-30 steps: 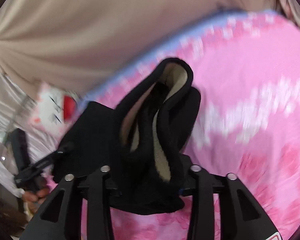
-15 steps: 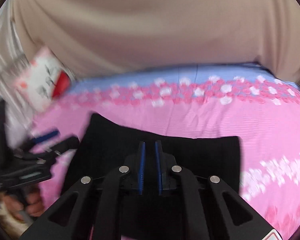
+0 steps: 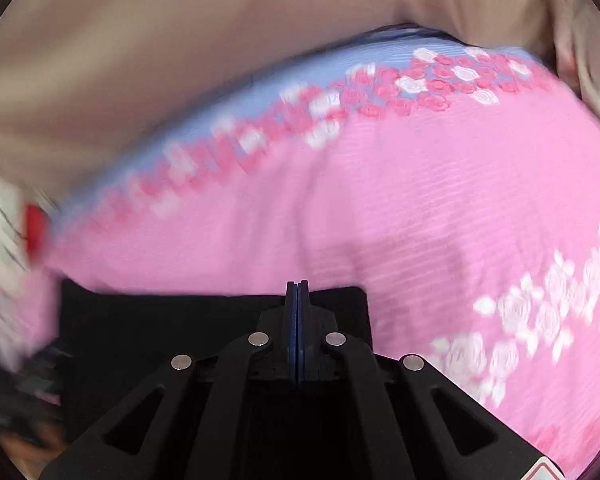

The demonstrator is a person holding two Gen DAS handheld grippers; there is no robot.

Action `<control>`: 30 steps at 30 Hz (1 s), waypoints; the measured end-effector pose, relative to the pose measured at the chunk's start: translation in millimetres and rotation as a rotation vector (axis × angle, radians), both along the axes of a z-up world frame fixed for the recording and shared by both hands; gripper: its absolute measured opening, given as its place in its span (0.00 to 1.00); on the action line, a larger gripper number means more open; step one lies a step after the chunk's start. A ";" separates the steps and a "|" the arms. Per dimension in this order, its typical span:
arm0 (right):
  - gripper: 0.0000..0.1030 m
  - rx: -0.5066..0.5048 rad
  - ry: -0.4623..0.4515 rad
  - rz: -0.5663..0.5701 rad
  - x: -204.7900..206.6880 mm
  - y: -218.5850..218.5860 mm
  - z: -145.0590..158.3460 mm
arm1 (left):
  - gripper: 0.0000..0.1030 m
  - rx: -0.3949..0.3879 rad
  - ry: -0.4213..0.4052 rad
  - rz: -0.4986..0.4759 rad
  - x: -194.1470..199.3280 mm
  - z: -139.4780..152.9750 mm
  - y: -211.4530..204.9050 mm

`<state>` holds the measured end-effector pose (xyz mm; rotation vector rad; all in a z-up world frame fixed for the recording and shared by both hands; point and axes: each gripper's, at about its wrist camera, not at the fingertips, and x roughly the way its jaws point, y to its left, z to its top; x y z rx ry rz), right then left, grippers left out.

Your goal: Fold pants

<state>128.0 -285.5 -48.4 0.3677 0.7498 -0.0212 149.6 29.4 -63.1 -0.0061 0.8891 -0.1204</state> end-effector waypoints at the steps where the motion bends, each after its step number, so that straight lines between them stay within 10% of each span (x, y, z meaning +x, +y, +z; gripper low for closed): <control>1: 0.09 -0.029 -0.029 0.009 -11.8 7.0 9.9 | 0.89 0.024 -0.033 0.005 -8.6 7.7 1.9; 9: 0.04 -0.182 0.066 0.146 -79.3 59.6 -22.6 | 0.89 0.091 -0.087 0.034 -42.2 31.9 6.2; 12: 0.02 -0.063 0.055 0.094 -92.2 42.9 -23.6 | 0.89 0.091 -0.076 0.043 -49.0 30.6 9.2; 16: 0.13 -0.162 -0.017 0.150 -113.0 71.3 7.2 | 0.89 0.104 -0.075 0.055 -64.3 29.3 14.6; 21: 0.22 -0.180 0.062 0.192 -105.0 85.2 -31.2 | 0.89 0.107 -0.064 0.090 -78.6 24.7 28.6; 30: 0.25 -0.206 -0.049 0.435 -74.2 179.8 29.8 | 0.89 0.104 -0.043 0.147 -95.3 18.9 59.3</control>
